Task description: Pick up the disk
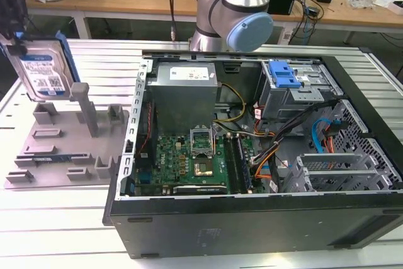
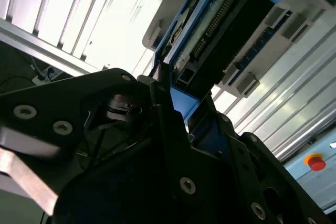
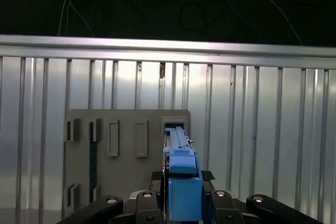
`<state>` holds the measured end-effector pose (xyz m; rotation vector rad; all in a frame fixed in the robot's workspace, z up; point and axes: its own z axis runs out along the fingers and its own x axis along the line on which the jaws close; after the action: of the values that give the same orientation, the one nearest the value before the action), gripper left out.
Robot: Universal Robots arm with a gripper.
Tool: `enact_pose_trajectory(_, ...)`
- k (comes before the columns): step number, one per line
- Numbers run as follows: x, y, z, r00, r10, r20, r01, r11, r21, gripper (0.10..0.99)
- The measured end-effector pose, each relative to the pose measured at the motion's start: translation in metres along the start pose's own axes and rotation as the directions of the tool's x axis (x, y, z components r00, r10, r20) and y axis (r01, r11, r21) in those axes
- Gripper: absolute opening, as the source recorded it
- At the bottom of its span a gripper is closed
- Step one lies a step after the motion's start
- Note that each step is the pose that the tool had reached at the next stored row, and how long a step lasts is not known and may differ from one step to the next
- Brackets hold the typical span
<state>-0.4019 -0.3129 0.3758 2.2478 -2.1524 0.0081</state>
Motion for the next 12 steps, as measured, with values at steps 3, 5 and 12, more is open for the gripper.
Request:
enact_pose_trajectory(3,0.0006,0.0004,-0.0228,1.0,0.0,0.0,0.0,1.0,0.0,0.369)
enact_pose_trajectory(5,0.0008,0.0006,-0.0338,1.0,0.0,0.0,0.0,1.0,0.0,0.369)
enact_pose_trajectory(12,0.0019,0.0014,-0.0788,1.0,0.0,0.0001,0.0,1.0,0.0,0.369)
